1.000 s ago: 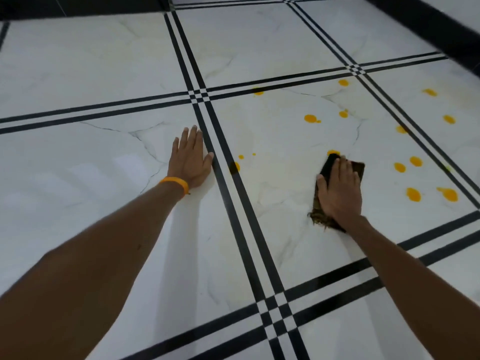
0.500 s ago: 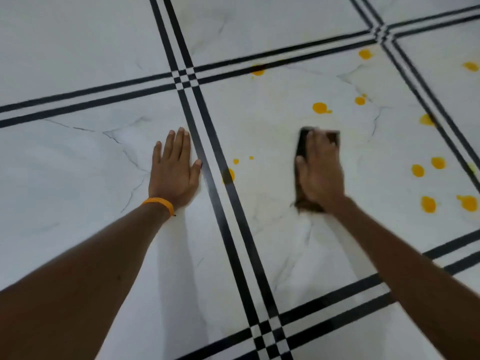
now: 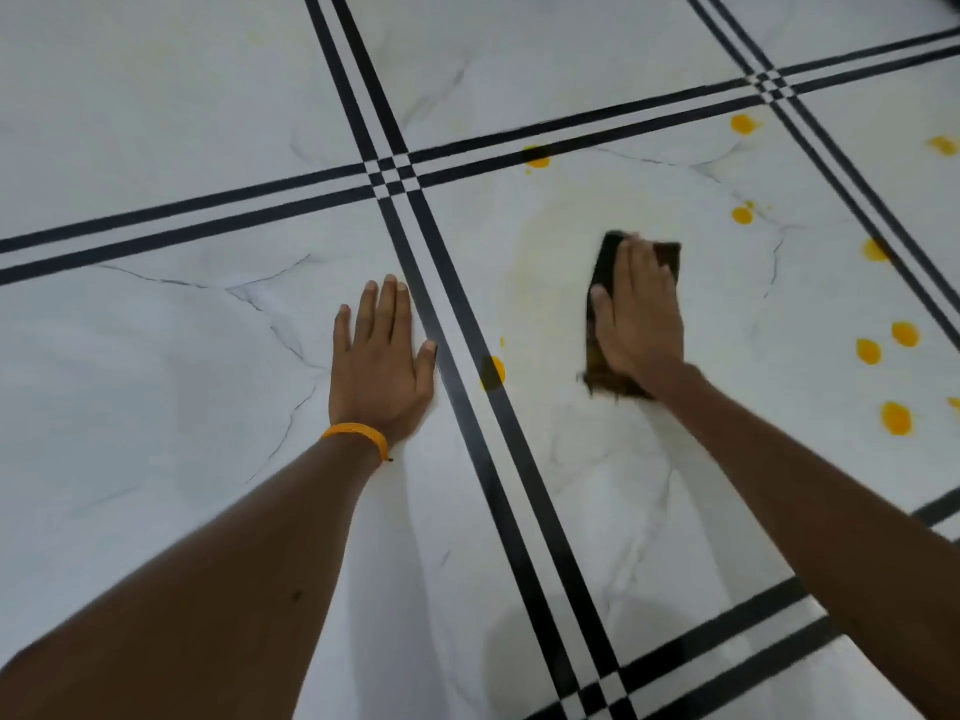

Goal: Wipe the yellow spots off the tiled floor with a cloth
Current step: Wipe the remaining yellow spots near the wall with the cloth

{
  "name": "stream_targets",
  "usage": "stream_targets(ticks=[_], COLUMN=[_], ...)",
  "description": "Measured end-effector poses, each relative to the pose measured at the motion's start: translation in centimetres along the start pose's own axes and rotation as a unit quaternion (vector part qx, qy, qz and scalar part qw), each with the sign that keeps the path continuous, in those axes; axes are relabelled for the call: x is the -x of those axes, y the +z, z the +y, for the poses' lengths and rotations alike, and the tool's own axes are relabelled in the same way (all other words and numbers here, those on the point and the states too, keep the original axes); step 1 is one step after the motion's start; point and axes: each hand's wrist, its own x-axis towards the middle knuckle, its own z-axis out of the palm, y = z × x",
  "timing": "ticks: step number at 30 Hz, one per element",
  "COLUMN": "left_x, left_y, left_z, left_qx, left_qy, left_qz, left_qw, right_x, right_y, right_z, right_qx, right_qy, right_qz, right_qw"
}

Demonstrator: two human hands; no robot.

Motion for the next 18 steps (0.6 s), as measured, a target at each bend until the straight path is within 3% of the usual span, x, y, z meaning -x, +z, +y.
stream_targets(ticks=[2, 3, 6, 9, 12, 15, 16, 18], left_x=[-0.2, -0.2, -0.1, -0.2, -0.2, -0.2, -0.1, -0.2], left_y=[-0.1, -0.2, -0.1, -0.1, 0.2, 0.2, 0.2, 0.1], left_z=[0.1, 0.1, -0.2, -0.3, -0.3, -0.2, -0.2, -0.3], left_qx=[0.01, 0.017, 0.029, 0.032, 0.021, 0.014, 0.013, 0.012], left_qy=[0.001, 0.0, 0.002, 0.007, 0.008, 0.005, 0.004, 0.005], left_qz=[-0.001, 0.001, 0.008, 0.009, 0.008, 0.007, 0.005, 0.012], left_qw=[1.0, 1.0, 1.0, 0.999, 1.0, 1.0, 1.0, 1.0], right_x=[-4.5, -4.9, 1.8, 10.5, 7.0, -0.4, -0.5, 3.1], right_y=[-0.4, -0.2, 1.6, 1.9, 1.4, 0.6, 1.1, 1.8], right_z=[-2.1, -4.8, -11.9, -9.5, -4.1, -6.4, -8.7, -12.2], right_qx=[-0.012, -0.017, -0.017, -0.032, -0.016, -0.015, -0.01, -0.01], right_qy=[0.077, 0.066, -0.089, -0.205, -0.111, 0.015, 0.014, -0.07], right_qz=[-0.001, -0.004, -0.011, -0.044, -0.019, 0.008, 0.009, -0.004], right_qw=[0.997, 0.998, 0.996, 0.977, 0.994, 1.0, 1.0, 0.997])
